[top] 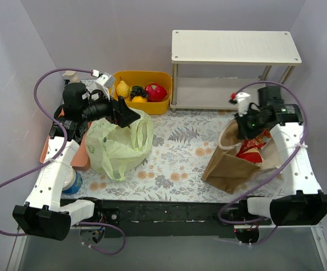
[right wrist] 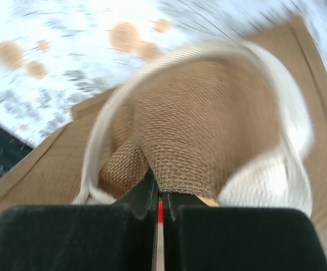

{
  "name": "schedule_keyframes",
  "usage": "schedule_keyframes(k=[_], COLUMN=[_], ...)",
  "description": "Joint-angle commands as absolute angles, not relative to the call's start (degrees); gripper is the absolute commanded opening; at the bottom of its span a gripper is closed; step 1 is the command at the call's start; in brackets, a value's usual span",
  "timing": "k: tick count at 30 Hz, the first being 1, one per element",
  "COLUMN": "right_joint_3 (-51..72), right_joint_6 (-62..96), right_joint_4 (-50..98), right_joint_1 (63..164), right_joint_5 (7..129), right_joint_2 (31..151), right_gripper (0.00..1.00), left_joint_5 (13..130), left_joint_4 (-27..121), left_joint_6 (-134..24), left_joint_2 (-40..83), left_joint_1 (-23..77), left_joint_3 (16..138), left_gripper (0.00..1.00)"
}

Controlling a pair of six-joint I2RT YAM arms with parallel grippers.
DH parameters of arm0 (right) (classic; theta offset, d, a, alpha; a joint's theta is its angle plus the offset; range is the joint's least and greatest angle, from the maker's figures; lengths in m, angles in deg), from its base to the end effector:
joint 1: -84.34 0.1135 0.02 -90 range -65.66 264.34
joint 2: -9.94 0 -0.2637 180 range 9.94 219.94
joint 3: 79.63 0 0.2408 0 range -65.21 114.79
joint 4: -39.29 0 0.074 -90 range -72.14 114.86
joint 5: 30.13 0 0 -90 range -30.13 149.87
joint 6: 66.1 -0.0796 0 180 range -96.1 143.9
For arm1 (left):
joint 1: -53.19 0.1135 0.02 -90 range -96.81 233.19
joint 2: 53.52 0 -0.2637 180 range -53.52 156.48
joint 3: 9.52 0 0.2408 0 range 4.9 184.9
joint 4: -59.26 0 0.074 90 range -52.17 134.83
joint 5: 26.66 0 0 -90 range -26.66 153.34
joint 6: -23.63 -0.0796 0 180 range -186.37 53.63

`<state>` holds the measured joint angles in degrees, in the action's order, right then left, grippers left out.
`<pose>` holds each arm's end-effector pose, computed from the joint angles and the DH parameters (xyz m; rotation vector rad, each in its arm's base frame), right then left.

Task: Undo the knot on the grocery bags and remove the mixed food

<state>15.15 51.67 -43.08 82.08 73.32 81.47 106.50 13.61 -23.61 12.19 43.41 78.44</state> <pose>0.2360 0.0092 0.3287 -0.6467 2.4791 0.1084 0.2426 -0.0971 0.3926 -0.0709 2.1076 -1.3173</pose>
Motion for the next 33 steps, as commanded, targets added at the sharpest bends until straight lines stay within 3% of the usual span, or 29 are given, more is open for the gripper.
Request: schedule_keyframes(k=[1, 11, 14, 18, 22, 23, 24, 27, 33], right_joint_3=[17.50, 27.15, 34.36, 38.86, 34.92, 34.03, 33.15, 31.30, 37.70], right_joint_6=[55.62, 63.88, 64.68, 63.44, 62.49, 62.14, 61.52, 58.88, 58.27], right_joint_4=[-48.43, -47.56, -47.91, -46.68, -45.72, -45.54, -45.11, -44.05, -45.01], right_joint_1=[99.69, 140.27, 148.11, 149.03, 149.03, 149.03, 149.03, 148.94, 143.94], right_joint_5=[79.03, 71.39, 70.07, 69.54, 66.99, 66.29, 65.76, 62.42, 61.63], right_joint_2=[80.07, 96.74, 103.34, 106.10, 103.03, 100.93, 99.60, 95.56, 92.12], right_gripper=[0.01, 0.01, 0.01, 0.02, 0.30, 0.46, 0.51, 0.60, 0.63], left_joint_5=[108.87, 107.81, 107.02, 106.23, 108.07, 111.73, 113.86, 122.48, 121.79], left_joint_4=[14.60, 13.02, 12.41, 11.44, 10.73, 10.91, 11.34, 14.32, 15.48], left_joint_6=[-23.92, -26.82, -27.52, -28.75, -29.01, -28.93, -28.32, -25.16, -24.97], left_joint_2=[12.66, 17.93, 18.11, 17.14, 16.26, 16.44, 16.61, 18.63, 25.22], left_joint_1=[43.26, 43.26, 43.26, 43.26, 43.26, 43.26, 43.18, 41.43, 35.62], left_joint_3=[78.55, 82.95, 84.35, 84.36, 82.78, 82.08, 81.90, 81.89, 85.93], left_gripper=[0.97, 0.98, 0.98, 0.98, 0.98, 0.98, 0.98, 0.98, 0.98])
